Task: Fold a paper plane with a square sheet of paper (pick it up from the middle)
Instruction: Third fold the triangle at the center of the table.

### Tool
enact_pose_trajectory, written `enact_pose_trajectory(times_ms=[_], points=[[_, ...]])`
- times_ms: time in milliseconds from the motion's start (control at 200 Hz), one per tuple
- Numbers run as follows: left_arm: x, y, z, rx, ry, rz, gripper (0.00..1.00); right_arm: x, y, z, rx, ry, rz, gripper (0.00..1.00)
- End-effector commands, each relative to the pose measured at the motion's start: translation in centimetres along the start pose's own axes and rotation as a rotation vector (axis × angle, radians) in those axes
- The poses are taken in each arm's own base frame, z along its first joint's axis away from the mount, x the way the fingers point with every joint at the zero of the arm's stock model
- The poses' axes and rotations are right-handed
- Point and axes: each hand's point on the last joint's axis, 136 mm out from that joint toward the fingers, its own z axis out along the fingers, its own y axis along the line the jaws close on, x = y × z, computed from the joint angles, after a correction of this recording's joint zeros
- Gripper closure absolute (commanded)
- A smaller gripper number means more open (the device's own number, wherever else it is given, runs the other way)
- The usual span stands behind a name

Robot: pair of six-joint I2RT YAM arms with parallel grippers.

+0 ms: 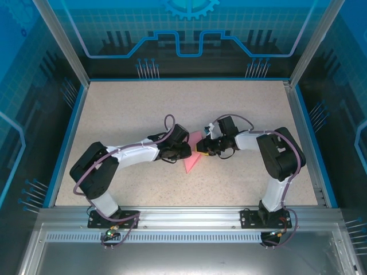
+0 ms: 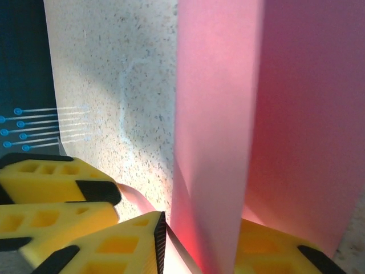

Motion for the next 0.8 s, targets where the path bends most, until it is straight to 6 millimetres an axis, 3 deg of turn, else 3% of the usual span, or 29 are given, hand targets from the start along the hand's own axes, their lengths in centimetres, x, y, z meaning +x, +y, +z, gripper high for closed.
enact_pose_trajectory(times_ms=[0,480,795], points=[[-0.7,0.6,-1.3,-0.007,-0.052,-0.005,0.73,1.0,0.3,0.6,0.010,0.060,-0.073,0.74],[-0.1,1.2,-2.3,-0.001,-0.055,-0.015,0.72,1.2,0.3,1.5,0.001,0.078,-0.092,0.74],[-0.1,0.8,-2.5,0.012,-0.061,-0.001,0.71,0.7,0.8,1.9,-0.003,0.021,-0.014,0.93]])
